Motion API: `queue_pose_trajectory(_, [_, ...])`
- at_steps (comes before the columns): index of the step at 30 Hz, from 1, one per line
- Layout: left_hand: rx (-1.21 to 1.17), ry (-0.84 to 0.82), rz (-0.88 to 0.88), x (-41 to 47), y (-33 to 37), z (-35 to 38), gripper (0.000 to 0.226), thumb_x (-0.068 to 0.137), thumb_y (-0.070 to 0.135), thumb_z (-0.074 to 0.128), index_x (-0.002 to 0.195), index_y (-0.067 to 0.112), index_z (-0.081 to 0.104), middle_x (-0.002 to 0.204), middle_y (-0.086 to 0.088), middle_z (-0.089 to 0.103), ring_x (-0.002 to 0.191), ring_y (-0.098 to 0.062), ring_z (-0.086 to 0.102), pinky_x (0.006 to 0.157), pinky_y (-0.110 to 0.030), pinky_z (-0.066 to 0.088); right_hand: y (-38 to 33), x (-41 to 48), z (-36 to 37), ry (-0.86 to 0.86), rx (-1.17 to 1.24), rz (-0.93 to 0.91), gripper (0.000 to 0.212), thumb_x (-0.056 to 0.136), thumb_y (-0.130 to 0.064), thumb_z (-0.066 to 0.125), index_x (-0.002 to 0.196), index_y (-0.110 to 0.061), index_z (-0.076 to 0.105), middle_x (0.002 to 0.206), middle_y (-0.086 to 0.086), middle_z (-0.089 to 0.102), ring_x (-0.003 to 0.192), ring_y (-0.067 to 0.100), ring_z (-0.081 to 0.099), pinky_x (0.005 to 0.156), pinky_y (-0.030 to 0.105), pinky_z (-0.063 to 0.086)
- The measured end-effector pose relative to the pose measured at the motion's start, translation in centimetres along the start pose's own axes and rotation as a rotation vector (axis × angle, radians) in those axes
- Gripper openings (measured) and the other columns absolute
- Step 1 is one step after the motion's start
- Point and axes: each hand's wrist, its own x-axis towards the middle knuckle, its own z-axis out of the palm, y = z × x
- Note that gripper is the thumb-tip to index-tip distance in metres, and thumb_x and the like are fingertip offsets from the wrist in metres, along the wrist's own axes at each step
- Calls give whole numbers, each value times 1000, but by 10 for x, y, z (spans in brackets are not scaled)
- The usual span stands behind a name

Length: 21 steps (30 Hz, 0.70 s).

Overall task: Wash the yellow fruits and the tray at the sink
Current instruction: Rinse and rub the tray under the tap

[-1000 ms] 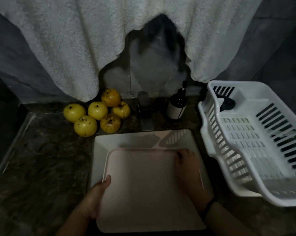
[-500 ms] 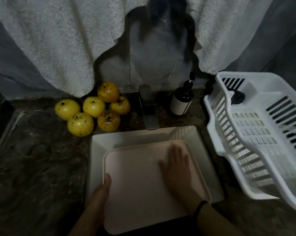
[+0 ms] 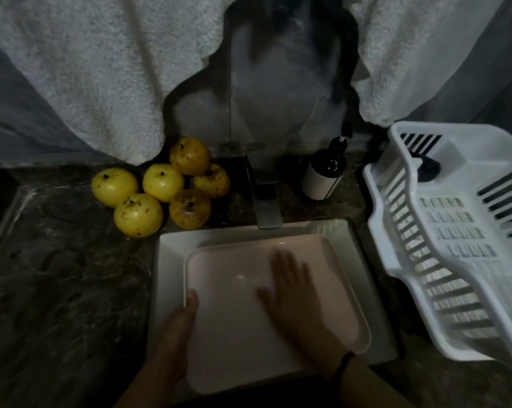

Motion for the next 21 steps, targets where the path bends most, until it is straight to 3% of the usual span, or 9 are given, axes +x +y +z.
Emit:
queue_pose_trajectory(2, [-6, -20, -1, 1, -1, 0, 48, 94, 50, 46, 114, 11, 64, 103, -20, 69, 95, -37, 64, 79, -46, 53, 14, 13, -7, 7, 51, 266, 88, 86, -70, -6, 152, -13, 0, 158, 4, -9, 148, 23, -3, 117, 39, -8])
queue_pose_trajectory(3, [-6, -32, -6, 3, -1, 1, 49, 93, 51, 46, 114, 11, 64, 103, -20, 69, 95, -37, 64, 81, -47, 53, 13, 19, -9, -8, 87, 378, 84, 89, -68, 0, 151, -12, -6, 159, 7, -13, 147, 24, -10, 116, 41, -10])
queue_pose_trajectory(5, [-17, -45, -20, 7, 3, 3, 50, 93, 53, 45, 113, 12, 65, 103, -20, 69, 97, -37, 63, 87, -50, 51, -3, 27, -9, -8, 150, 411, 81, 94, -63, 13, 151, -11, -9, 159, 9, -13, 147, 25, -13, 115, 40, -14])
queue_pose_trajectory(7, [-15, -59, -28, 8, 8, 8, 52, 93, 55, 43, 113, 13, 65, 103, -18, 69, 98, -36, 63, 87, -48, 50, -32, 26, -4, -30, 215, 195, 81, 92, -64, 16, 152, -15, -8, 159, 5, -12, 147, 25, -12, 113, 38, -17])
queue_pose_trajectory(10, [-34, -78, -15, 11, 9, 13, 49, 94, 54, 40, 116, 16, 62, 106, -15, 67, 99, -34, 61, 84, -44, 50, -58, 14, 0, -90, 80, -297, 77, 89, -58, 10, 152, -14, 6, 160, 4, 1, 147, 23, -6, 113, 42, -17])
queue_pose_trajectory(11, [-42, -78, -5, 10, 9, 14, 46, 95, 53, 40, 114, 17, 62, 104, -14, 67, 98, -34, 61, 82, -43, 50, -53, 14, -2, -83, 44, -338, 78, 88, -59, 10, 152, -14, 11, 160, 4, 6, 148, 23, -2, 112, 44, -17])
queue_pose_trajectory(15, [-32, -86, -5, 7, 8, 8, 44, 94, 53, 41, 105, 18, 65, 97, -12, 70, 92, -33, 63, 76, -41, 51, -2, 17, -4, -19, 19, -6, 86, 81, -67, -3, 152, -19, -2, 160, 0, -6, 148, 20, -8, 115, 40, -13])
queue_pose_trajectory(19, [-2, -59, 16, 4, 7, 4, 52, 94, 55, 41, 118, 15, 62, 110, -16, 67, 101, -36, 61, 93, -51, 48, 18, 21, -12, -15, 36, 451, 79, 94, -62, 8, 152, -9, -3, 160, 12, -7, 147, 28, -8, 118, 49, -6])
queue_pose_trajectory(21, [10, -63, 22, 1, 6, 7, 53, 95, 55, 40, 122, 14, 60, 113, -16, 66, 103, -35, 61, 95, -50, 47, -4, 23, -9, -27, 106, 412, 78, 96, -59, 14, 152, -6, -1, 159, 15, -6, 147, 28, -8, 118, 47, -7])
